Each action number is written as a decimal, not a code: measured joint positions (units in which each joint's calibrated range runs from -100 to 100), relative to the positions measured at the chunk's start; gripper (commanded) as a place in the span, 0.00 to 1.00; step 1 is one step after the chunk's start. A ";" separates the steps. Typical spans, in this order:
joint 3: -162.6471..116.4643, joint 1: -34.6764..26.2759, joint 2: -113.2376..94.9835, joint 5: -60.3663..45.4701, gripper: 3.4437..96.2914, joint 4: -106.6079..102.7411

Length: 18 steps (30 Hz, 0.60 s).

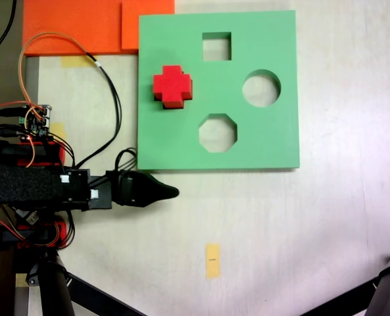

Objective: Put the cross columnar block into the corresponding hole

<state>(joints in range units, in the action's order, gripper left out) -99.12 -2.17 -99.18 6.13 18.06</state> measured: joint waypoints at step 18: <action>0.20 0.20 -0.27 -0.98 0.50 -10.96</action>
<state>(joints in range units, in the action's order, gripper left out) -98.92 -1.98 -99.45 5.15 7.10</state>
